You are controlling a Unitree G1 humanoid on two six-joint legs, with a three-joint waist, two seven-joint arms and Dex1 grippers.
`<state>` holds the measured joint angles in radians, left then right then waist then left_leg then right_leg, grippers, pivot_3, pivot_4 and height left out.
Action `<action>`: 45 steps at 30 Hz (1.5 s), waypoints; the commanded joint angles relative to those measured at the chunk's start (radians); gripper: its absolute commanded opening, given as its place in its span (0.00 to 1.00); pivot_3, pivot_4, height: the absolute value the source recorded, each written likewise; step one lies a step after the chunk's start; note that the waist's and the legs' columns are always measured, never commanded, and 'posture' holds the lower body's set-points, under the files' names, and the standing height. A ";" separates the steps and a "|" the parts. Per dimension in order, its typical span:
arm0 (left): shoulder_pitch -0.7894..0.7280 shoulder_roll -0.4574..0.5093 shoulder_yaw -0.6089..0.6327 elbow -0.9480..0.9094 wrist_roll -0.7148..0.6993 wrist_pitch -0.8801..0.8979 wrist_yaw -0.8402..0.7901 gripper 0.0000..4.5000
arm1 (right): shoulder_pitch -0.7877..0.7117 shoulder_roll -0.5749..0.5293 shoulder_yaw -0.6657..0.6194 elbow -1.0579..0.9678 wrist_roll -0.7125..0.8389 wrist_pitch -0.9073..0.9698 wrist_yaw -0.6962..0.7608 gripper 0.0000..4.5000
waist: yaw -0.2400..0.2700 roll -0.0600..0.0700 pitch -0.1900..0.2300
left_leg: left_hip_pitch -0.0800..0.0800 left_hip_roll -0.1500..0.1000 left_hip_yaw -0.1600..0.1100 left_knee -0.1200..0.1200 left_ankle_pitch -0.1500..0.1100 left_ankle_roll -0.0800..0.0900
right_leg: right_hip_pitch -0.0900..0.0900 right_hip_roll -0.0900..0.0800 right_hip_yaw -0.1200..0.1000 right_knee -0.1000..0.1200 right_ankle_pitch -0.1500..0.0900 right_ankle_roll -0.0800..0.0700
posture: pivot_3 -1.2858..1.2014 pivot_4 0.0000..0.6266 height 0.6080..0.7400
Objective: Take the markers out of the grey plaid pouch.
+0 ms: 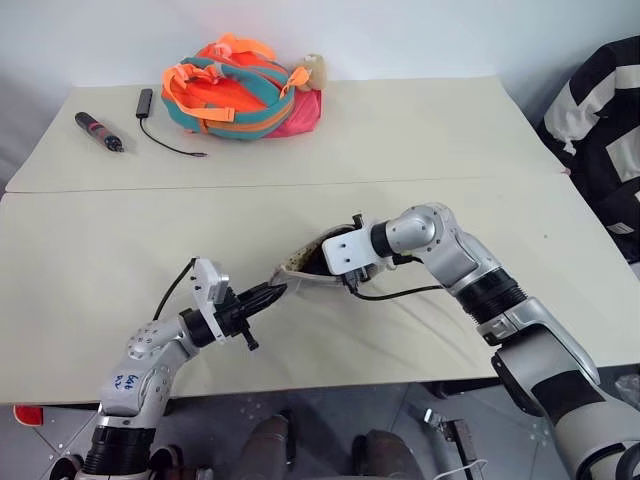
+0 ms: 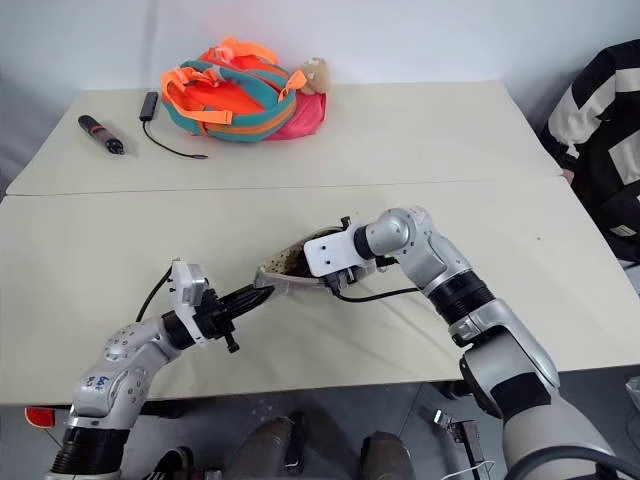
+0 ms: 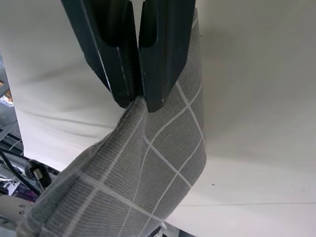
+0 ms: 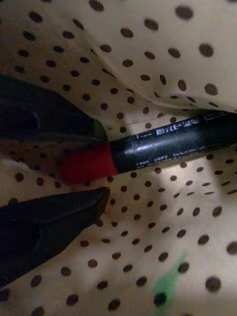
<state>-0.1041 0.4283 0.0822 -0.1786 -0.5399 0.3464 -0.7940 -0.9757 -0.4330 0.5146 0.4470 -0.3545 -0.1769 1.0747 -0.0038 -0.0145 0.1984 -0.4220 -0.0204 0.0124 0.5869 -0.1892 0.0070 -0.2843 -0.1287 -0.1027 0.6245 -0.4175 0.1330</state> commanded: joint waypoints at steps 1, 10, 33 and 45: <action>-0.001 -0.009 -0.002 -0.018 -0.004 -0.012 -0.001 0.00 | -0.014 0.026 0.004 0.046 -0.024 -0.002 -0.038 0.33 | -0.001 0.000 0.000 | 0.000 0.000 0.000 0.000 0.000 0.000 | 0.000 0.000 0.000 0.000 0.000 0.000 | 0.52 0.24 1.00; -0.009 -0.021 0.013 -0.047 -0.039 0.032 0.019 0.00 | -0.004 0.071 0.031 0.162 -0.075 -0.044 -0.099 0.33 | -0.004 -0.001 -0.001 | 0.001 0.000 0.000 0.001 0.000 0.000 | 0.000 0.000 0.001 0.001 0.000 0.000 | 0.52 0.24 1.00; -0.003 -0.008 0.024 -0.039 0.022 -0.030 0.031 0.00 | 0.006 -0.015 -0.179 -0.188 0.226 0.154 0.147 0.14 | -0.014 -0.001 -0.001 | 0.011 0.001 0.000 -0.006 -0.002 -0.003 | 0.011 0.001 0.001 -0.004 -0.001 -0.002 | 0.52 0.24 1.00; -0.012 0.008 0.030 -0.007 0.037 -0.070 0.026 0.00 | 0.087 -0.116 -0.268 -0.406 0.457 0.393 0.271 0.14 | 0.002 -0.001 0.000 | 0.010 0.001 0.000 -0.006 -0.003 -0.003 | 0.011 0.001 -0.001 -0.008 -0.001 -0.001 | 0.52 0.24 1.00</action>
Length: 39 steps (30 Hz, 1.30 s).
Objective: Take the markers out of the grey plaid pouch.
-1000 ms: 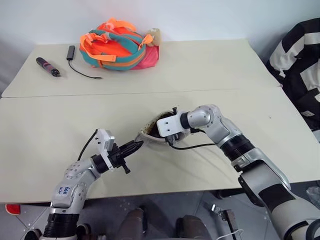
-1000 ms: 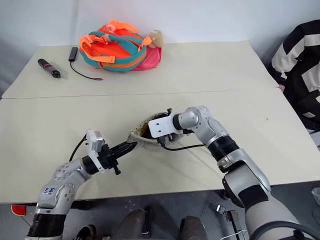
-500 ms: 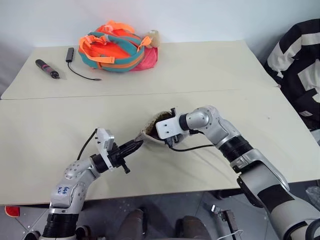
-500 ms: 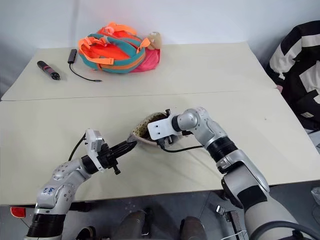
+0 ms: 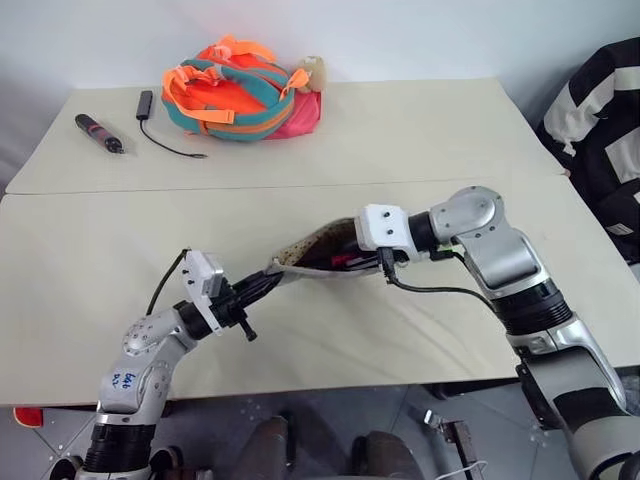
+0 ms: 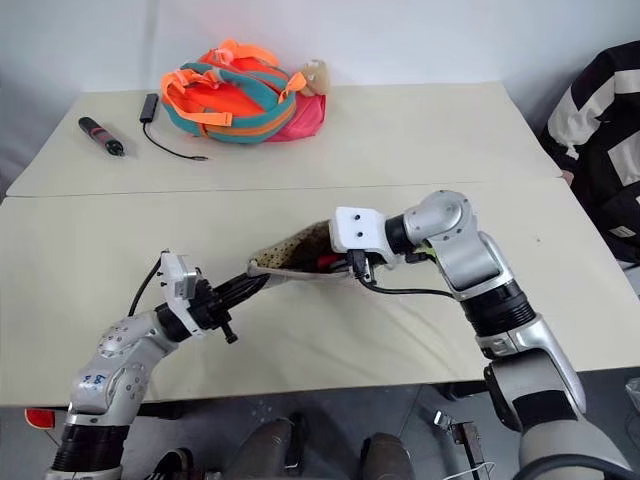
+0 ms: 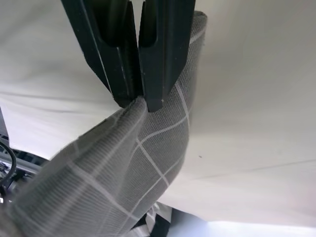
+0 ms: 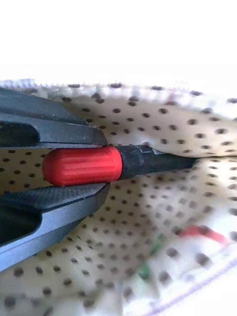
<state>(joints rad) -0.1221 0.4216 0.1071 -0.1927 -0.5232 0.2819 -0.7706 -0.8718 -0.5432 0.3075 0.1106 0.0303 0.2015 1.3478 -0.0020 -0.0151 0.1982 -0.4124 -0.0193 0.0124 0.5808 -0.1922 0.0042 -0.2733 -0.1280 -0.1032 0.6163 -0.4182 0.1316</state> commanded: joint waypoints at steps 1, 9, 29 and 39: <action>0.005 0.016 0.007 0.011 0.020 -0.007 0.004 0.00 | -0.018 -0.008 -0.063 -0.074 0.080 0.025 -0.002 0.14 | 0.000 0.000 0.000 | 0.000 0.000 0.000 0.000 0.000 0.000 | 0.000 0.000 0.000 0.000 0.000 0.000 | 0.52 0.24 1.00; -0.022 0.073 0.062 0.066 0.056 -0.076 0.005 0.00 | -0.036 -0.026 -0.130 -0.068 0.157 0.080 -0.031 0.14 | 0.001 0.000 0.000 | -0.001 0.000 0.000 0.000 0.000 0.000 | 0.000 0.000 -0.001 -0.001 0.000 0.000 | 0.52 0.24 1.00; -0.122 0.259 0.218 0.248 0.354 -0.434 0.175 0.00 | -0.054 -0.053 -0.201 0.326 0.023 -0.208 -0.313 0.14 | 0.001 -0.001 0.002 | -0.001 0.000 0.000 -0.001 0.000 0.000 | -0.001 0.000 -0.001 -0.002 0.000 0.000 | 0.52 0.24 1.00; -0.031 0.233 0.071 0.209 0.565 -0.566 0.250 0.00 | -0.051 -0.006 -0.078 0.737 -0.237 -0.582 -0.586 0.14 | -0.009 0.000 0.002 | -0.003 -0.001 0.002 -0.003 0.000 0.001 | -0.004 -0.001 -0.001 0.003 0.000 0.001 | 0.52 0.24 1.00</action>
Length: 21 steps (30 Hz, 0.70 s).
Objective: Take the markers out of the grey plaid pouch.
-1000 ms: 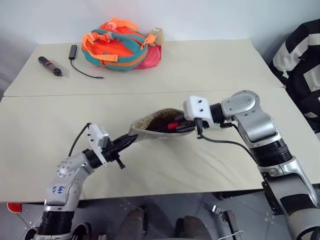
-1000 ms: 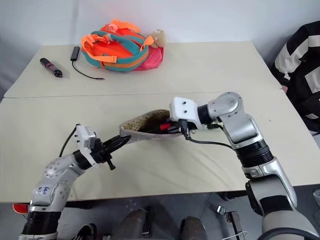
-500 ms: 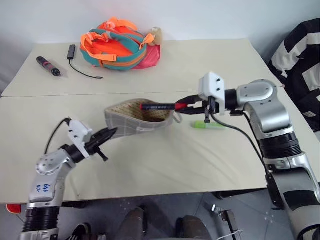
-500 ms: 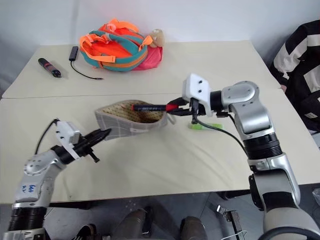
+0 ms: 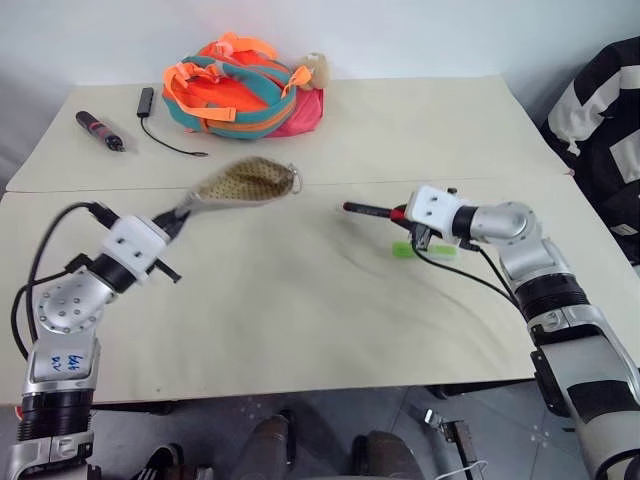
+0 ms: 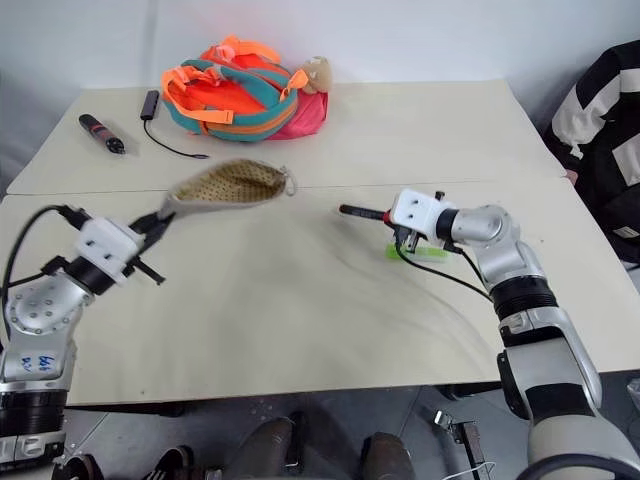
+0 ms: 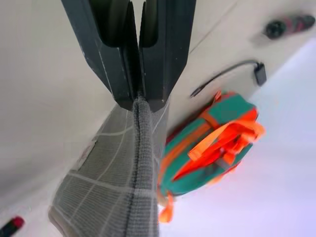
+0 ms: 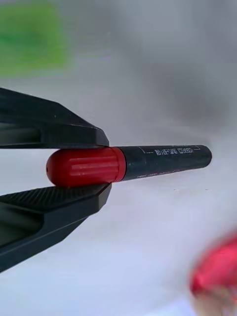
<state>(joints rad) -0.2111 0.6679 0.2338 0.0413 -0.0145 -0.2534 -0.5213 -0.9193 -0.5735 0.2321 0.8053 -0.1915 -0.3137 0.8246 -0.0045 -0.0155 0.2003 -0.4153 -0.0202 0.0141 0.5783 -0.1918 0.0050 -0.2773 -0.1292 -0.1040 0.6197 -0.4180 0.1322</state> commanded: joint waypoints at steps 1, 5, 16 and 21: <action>0.074 -0.016 -0.067 -0.023 0.067 -0.032 0.007 0.00 | -0.005 0.033 -0.001 0.061 -0.023 -0.083 -0.080 0.13 | -0.011 0.000 0.000 | 0.001 0.001 0.002 0.000 0.000 0.000 | 0.000 0.000 0.000 0.000 0.000 0.000 | 0.52 0.24 1.00; 0.110 -0.041 -0.082 -0.024 0.063 -0.012 0.025 0.00 | -0.007 0.055 -0.012 0.103 -0.027 -0.097 -0.117 0.13 | -0.018 0.000 0.000 | 0.000 0.002 0.002 0.000 0.001 0.000 | -0.001 0.001 0.000 0.002 0.000 0.000 | 0.52 0.24 1.00; 0.149 -0.069 -0.013 -0.133 -0.204 0.089 -0.068 0.71 | -0.001 0.086 -0.136 0.041 0.193 0.063 0.064 0.80 | -0.021 0.000 0.000 | 0.001 0.002 0.001 0.000 0.001 0.000 | -0.001 0.000 -0.001 0.003 0.000 0.000 | 0.52 0.24 1.00; 0.245 -0.067 0.084 -0.298 -0.440 0.266 -0.109 0.85 | 0.051 0.106 -0.234 -0.165 0.361 0.258 0.121 0.80 | -0.023 0.000 0.000 | -0.002 0.003 0.000 0.001 0.001 0.000 | -0.002 -0.001 -0.001 0.001 0.000 -0.001 | 0.52 0.24 1.00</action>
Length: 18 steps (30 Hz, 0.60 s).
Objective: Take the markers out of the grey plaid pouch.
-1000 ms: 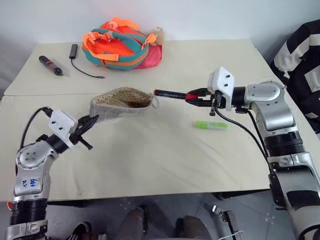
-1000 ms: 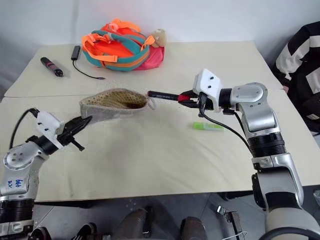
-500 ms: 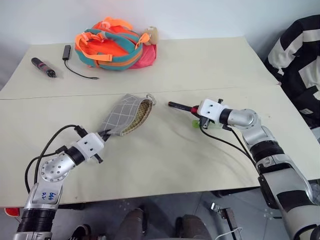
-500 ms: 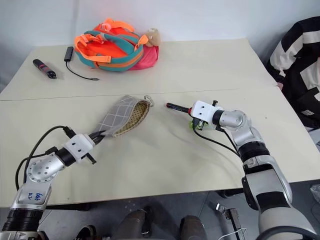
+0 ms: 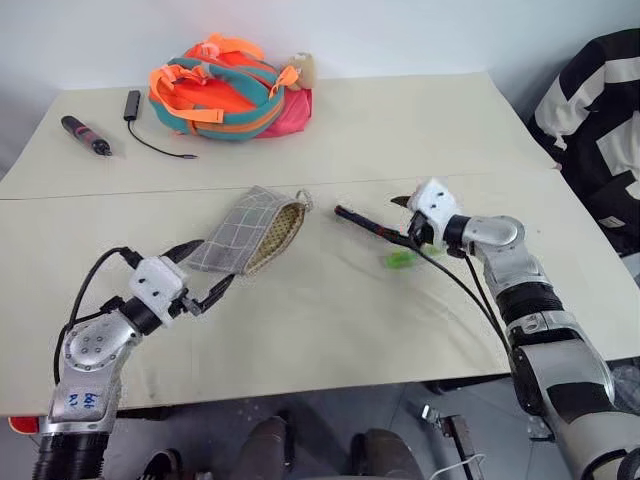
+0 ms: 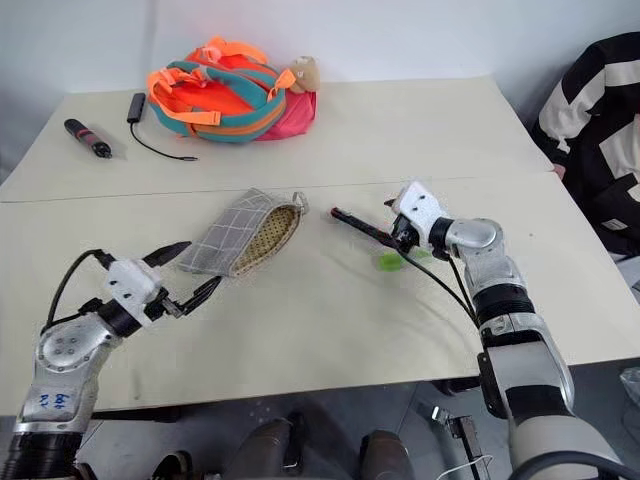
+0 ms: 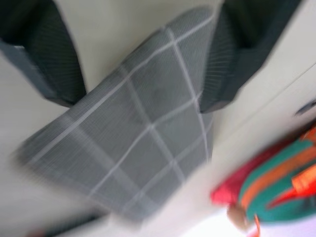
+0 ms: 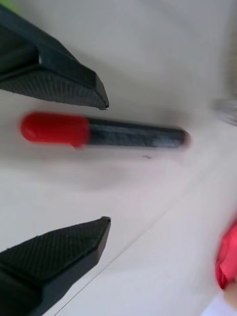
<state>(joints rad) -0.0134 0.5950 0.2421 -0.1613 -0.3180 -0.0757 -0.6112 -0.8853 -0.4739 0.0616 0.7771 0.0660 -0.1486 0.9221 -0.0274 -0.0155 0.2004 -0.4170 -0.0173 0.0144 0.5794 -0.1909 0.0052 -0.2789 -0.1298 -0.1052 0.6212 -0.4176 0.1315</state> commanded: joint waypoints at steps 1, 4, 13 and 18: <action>0.067 0.006 0.093 -0.115 -0.159 0.112 -0.018 0.85 | 0.034 0.013 -0.076 -0.190 0.133 0.132 0.024 0.80 | 0.000 0.000 0.000 | 0.000 0.000 0.000 0.000 0.000 0.000 | 0.000 0.000 0.000 0.000 0.000 0.000 | 0.52 0.24 1.00; 0.122 0.005 0.145 -0.168 -0.203 0.164 -0.007 0.85 | 0.110 0.028 -0.092 -0.385 0.218 0.285 0.025 0.80 | 0.002 0.000 0.000 | 0.000 0.000 -0.001 0.000 0.000 0.000 | 0.000 0.000 0.000 0.000 0.000 0.000 | 0.52 0.24 1.00; 0.296 -0.033 0.259 -0.244 -0.267 0.283 0.027 0.85 | 0.475 -0.052 -0.087 -0.853 0.345 0.522 0.070 0.80 | 0.032 0.000 0.000 | -0.005 -0.002 0.000 0.000 -0.003 -0.003 | -0.006 -0.001 0.001 -0.002 0.000 0.000 | 0.52 0.24 1.00; 0.396 -0.079 0.291 -0.197 -0.224 0.221 0.005 0.85 | 0.606 -0.120 -0.166 -0.826 0.363 0.430 0.133 0.80 | 0.037 0.000 0.000 | -0.005 -0.002 0.002 0.001 -0.004 -0.004 | -0.007 -0.001 0.001 -0.003 0.002 0.000 | 0.52 0.24 1.00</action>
<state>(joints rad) 0.3477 0.5329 0.4945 -0.3675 -0.5506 0.1916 -0.5985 -0.3113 -0.5676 -0.0544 -0.0427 0.4198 0.3387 1.0350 0.0097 -0.0155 0.2004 -0.4217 -0.0196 0.0161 0.5800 -0.1949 0.0015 -0.2858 -0.1311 -0.1037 0.6182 -0.4160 0.1319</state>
